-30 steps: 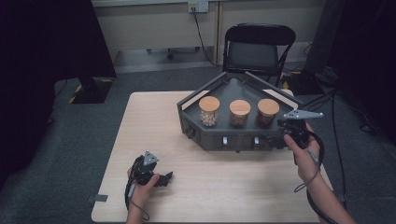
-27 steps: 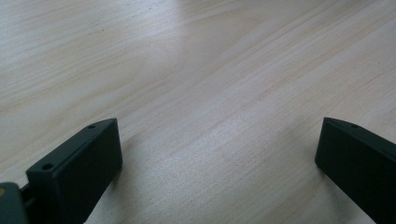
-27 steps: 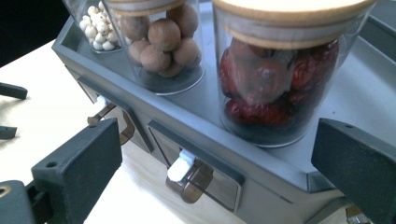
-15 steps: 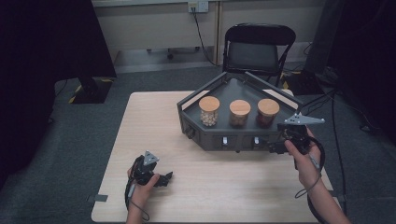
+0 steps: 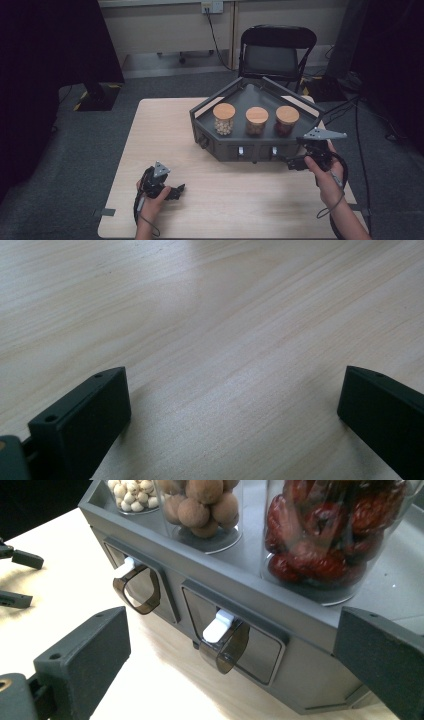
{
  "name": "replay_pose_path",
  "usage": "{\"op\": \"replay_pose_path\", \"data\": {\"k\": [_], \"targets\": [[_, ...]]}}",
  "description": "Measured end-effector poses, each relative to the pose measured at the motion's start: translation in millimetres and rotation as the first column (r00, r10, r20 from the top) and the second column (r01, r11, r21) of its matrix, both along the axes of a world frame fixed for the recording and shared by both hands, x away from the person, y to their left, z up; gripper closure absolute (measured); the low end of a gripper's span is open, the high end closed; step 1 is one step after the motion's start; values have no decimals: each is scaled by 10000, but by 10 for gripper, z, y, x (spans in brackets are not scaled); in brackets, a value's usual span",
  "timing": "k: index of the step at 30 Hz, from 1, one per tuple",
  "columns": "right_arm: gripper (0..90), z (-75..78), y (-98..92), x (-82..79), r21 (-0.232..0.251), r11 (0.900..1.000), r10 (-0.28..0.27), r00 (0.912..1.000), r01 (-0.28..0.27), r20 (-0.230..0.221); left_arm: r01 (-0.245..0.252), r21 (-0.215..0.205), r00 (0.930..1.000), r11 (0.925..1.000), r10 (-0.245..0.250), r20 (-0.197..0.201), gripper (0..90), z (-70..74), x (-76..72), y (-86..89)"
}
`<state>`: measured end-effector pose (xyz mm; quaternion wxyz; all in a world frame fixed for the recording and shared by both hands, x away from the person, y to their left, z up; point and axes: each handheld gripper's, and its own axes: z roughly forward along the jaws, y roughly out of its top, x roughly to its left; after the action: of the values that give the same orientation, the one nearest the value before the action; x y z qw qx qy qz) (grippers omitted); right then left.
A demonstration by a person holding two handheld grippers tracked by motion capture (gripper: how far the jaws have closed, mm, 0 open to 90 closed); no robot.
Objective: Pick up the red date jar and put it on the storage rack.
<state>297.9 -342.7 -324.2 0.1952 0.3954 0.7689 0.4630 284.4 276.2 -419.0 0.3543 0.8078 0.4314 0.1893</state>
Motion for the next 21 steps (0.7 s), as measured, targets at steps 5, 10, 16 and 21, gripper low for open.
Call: {"op": "replay_pose_path", "data": {"k": [5, 10, 16, 21], "targets": [[9, -38, -18, -38, 80, 9999, 82, 10000, -82, 39, -4, -7, 10000, 10000, 4, 1, 1, -1, 0, 0], [9, -79, -35, -72, 126, 9998, 156, 9999, -156, 24, -3, -5, 10000, 10000, 3, 0, 1, 0, 0, 0], [9, -136, -52, -103, 170, 9996, 231, 9997, -231, -1, -4, -5, 10000, 10000, 4, 1, 1, -1, 0, 0], [9, -183, -57, -118, 159, 9994, 309, 9995, -308, -44, -5, -7, 10000, 10000, 5, 1, 1, -1, 0, 0]]}}
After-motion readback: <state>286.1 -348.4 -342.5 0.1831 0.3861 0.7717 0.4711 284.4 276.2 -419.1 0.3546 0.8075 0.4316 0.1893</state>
